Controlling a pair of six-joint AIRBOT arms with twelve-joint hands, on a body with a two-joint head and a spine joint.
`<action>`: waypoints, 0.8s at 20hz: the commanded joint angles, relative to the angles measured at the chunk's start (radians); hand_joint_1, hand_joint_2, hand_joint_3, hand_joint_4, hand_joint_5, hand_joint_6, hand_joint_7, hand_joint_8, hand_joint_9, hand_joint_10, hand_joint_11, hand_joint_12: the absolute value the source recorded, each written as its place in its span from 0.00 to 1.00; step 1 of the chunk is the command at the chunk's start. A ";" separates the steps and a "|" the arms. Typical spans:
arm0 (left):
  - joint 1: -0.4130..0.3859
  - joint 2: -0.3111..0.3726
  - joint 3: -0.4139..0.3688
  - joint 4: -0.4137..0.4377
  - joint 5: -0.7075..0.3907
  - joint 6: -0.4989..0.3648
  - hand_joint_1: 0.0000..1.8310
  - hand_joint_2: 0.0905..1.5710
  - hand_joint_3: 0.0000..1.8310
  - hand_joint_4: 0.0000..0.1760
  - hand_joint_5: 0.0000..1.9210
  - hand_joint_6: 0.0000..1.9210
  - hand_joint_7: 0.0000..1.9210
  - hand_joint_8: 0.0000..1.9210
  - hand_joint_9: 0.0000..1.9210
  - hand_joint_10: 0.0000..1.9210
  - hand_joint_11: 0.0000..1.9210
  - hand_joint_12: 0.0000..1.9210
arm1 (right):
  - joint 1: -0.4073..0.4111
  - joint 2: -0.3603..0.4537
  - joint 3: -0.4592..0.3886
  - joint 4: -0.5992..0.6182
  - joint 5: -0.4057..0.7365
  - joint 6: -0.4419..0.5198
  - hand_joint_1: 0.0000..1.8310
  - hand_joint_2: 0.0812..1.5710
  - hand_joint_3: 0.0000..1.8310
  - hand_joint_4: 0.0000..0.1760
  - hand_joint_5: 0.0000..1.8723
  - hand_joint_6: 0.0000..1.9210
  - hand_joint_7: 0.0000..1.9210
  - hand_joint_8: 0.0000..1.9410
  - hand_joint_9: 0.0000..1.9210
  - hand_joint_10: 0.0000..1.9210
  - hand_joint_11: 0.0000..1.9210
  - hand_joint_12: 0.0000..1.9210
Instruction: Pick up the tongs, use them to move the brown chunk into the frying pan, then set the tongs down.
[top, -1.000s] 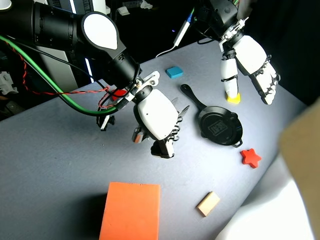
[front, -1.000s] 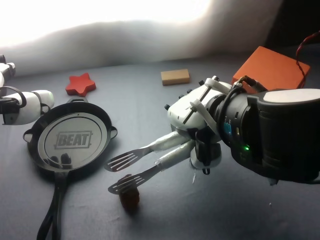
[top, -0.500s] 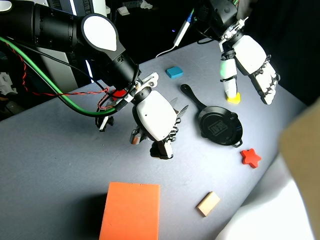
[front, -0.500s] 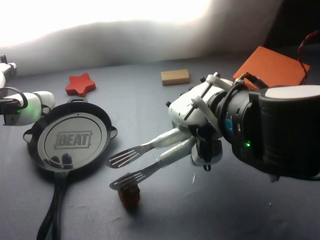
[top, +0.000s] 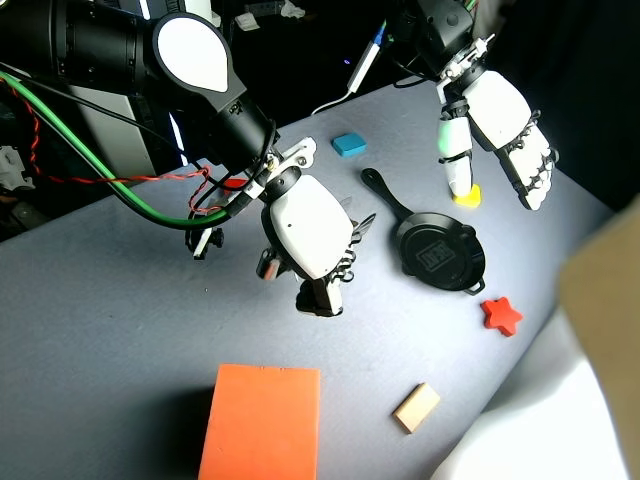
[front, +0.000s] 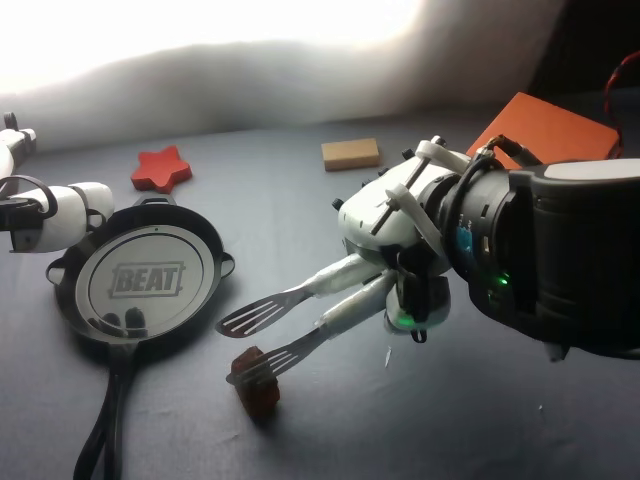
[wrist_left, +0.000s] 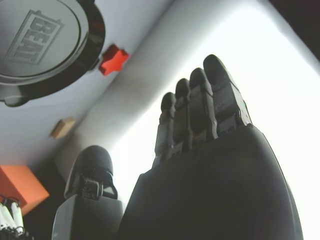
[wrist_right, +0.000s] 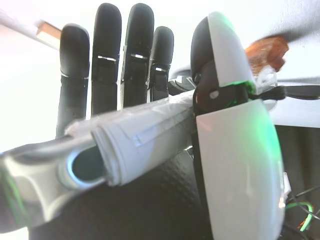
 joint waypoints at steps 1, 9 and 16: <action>-0.006 0.005 0.001 0.075 -0.065 0.002 0.02 0.80 0.00 0.05 0.06 0.00 0.07 0.00 0.06 0.00 0.00 0.26 | 0.021 0.006 -0.005 -0.062 0.020 -0.002 0.57 0.69 0.00 0.00 0.43 0.26 0.52 0.12 0.40 0.38 0.25 0.79; -0.006 0.005 0.002 0.075 -0.065 0.002 0.01 0.82 0.00 0.00 0.05 0.00 0.07 0.00 0.06 0.00 0.00 0.25 | 0.002 0.005 -0.007 -0.062 0.039 -0.027 0.57 0.68 0.00 0.00 0.42 0.27 0.52 0.11 0.39 0.40 0.24 0.81; -0.005 0.003 0.000 0.075 -0.065 0.002 0.03 0.82 0.00 0.04 0.04 0.00 0.06 0.00 0.05 0.00 0.00 0.24 | -0.027 -0.001 -0.005 -0.122 0.062 -0.023 0.57 0.69 0.00 0.00 0.42 0.27 0.52 0.11 0.39 0.40 0.23 0.81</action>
